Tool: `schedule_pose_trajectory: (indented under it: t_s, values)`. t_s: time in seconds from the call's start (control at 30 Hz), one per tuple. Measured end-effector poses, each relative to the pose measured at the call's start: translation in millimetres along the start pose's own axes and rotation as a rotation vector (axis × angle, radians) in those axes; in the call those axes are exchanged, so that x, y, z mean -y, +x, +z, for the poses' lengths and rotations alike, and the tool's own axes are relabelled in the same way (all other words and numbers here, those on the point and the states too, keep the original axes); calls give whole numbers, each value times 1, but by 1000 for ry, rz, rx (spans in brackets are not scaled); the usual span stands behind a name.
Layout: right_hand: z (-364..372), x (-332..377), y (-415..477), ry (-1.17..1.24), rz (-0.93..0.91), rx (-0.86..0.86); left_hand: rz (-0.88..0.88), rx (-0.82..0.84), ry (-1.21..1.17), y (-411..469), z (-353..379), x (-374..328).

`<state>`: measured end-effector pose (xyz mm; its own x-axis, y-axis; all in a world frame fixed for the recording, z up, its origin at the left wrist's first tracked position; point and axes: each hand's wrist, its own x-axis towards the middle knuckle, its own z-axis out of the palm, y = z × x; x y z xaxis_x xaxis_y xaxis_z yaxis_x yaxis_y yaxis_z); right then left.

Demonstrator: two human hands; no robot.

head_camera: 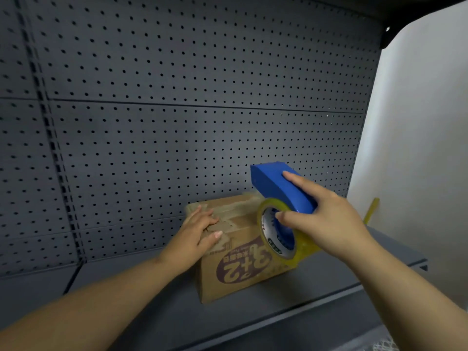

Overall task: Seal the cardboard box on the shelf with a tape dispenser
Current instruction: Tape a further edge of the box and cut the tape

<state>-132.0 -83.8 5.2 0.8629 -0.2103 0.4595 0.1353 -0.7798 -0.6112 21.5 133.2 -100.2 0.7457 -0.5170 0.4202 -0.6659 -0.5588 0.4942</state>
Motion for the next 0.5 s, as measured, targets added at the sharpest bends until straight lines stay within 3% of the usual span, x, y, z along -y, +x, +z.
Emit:
schedule_pose_trajectory:
  t_s: [0.2,0.27,0.4,0.5]
  values:
    - [-5,-9,41,95,-106,-33,49,339,288,13,-31,2]
    - [-3,-16,51,136,-126,-59,81,369,357,19,-32,7]
    - [3,-33,65,182,-164,-98,85,277,166,18,-17,17]
    - [3,-43,76,220,-191,-104,-103,446,18,26,-23,46]
